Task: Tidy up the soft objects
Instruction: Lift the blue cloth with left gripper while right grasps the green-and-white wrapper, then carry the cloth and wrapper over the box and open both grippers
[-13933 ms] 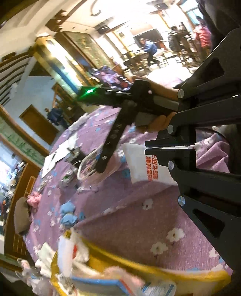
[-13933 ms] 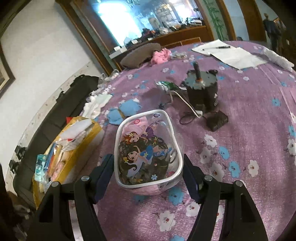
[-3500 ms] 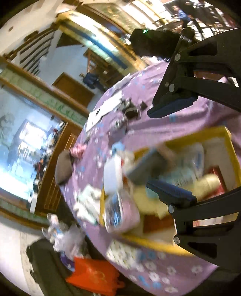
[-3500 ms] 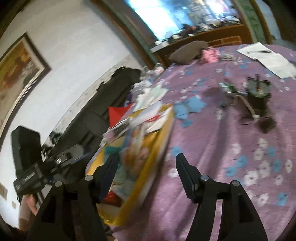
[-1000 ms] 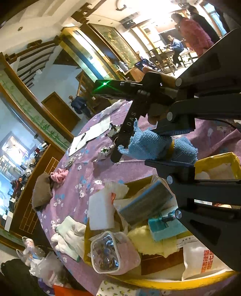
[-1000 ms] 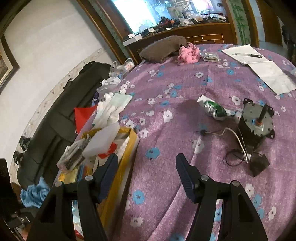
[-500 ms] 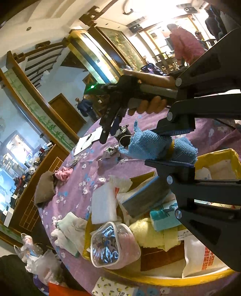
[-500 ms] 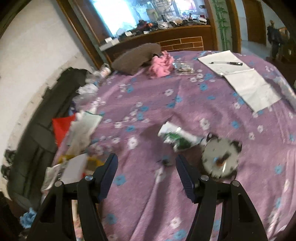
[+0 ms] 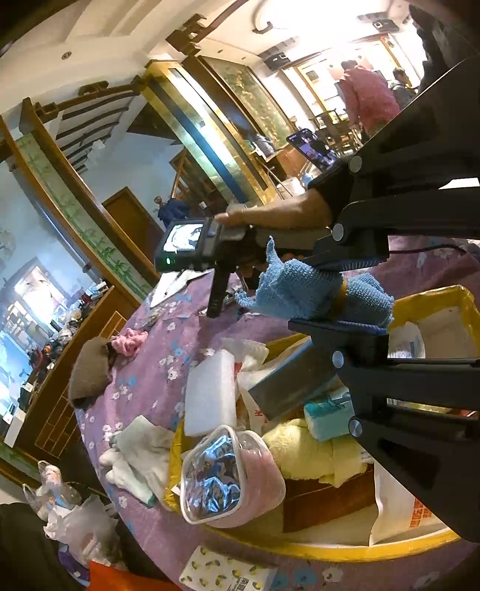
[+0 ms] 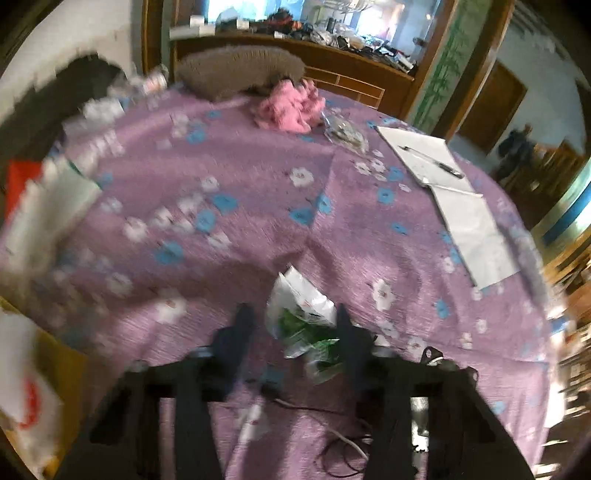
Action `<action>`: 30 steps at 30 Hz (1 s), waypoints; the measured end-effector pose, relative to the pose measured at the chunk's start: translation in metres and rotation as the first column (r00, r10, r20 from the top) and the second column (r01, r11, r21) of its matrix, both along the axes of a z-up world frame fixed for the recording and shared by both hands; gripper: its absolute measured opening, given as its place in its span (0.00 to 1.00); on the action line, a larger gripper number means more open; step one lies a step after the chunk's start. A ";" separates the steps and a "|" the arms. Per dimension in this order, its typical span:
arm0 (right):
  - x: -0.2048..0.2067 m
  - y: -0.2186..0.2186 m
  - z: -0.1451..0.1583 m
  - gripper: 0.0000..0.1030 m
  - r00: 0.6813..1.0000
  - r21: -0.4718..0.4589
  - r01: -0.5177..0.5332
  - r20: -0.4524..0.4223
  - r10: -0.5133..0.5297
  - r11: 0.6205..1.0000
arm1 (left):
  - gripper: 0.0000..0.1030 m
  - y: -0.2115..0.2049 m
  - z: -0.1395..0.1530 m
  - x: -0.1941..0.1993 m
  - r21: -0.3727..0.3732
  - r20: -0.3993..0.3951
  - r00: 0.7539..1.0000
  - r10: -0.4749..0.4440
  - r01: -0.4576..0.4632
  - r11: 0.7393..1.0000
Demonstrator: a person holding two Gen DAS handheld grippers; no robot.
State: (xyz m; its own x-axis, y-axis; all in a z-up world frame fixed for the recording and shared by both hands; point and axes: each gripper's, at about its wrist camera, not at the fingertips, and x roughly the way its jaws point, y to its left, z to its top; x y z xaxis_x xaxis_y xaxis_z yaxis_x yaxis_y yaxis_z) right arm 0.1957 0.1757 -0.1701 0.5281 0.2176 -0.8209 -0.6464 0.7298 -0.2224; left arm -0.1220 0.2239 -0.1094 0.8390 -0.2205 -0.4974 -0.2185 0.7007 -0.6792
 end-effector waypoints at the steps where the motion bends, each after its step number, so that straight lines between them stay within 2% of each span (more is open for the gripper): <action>1: -0.002 0.001 -0.003 0.31 0.999 -0.022 0.003 0.036 -0.002 1.000 | 0.21 0.000 -0.002 0.002 -0.001 -0.011 1.000 -0.002 0.002 1.000; 5: -0.002 -0.001 -0.002 0.19 0.996 -0.051 0.010 0.091 -0.005 0.999 | 0.21 -0.005 -0.002 0.002 0.003 -0.027 1.000 0.004 -0.004 1.000; 7: -0.002 -0.005 0.002 0.14 0.995 -0.036 0.014 0.100 -0.010 0.999 | 0.21 -0.008 0.000 0.000 0.007 -0.027 1.000 0.008 -0.008 1.000; 9: -0.008 -0.012 0.015 0.14 0.993 0.014 0.006 0.115 -0.008 1.000 | 0.21 -0.012 0.002 -0.002 0.019 -0.033 0.999 0.017 -0.017 1.000; 12: -0.027 -0.035 0.049 0.14 0.992 0.149 -0.028 0.123 0.009 0.989 | 0.21 -0.017 0.004 -0.004 0.032 -0.042 0.999 0.024 -0.023 0.999; 15: -0.048 -0.058 0.078 0.14 0.995 0.280 -0.069 0.085 0.047 0.957 | 0.21 -0.025 0.005 -0.005 0.044 -0.056 0.998 0.030 -0.028 0.999; 20: -0.081 -0.096 0.104 0.14 0.993 0.429 -0.107 0.010 0.114 0.897 | 0.22 -0.040 0.010 -0.008 0.070 -0.064 0.997 0.041 -0.036 0.997; 26: -0.123 -0.129 0.098 0.13 0.972 0.548 -0.141 -0.082 0.221 0.825 | 0.22 -0.049 0.015 -0.016 0.089 -0.082 0.994 0.071 -0.063 0.994; 30: -0.148 -0.140 0.091 0.13 0.963 0.578 -0.161 -0.085 0.255 0.800 | 0.22 -0.044 0.021 -0.033 0.082 -0.077 0.991 0.108 -0.102 0.991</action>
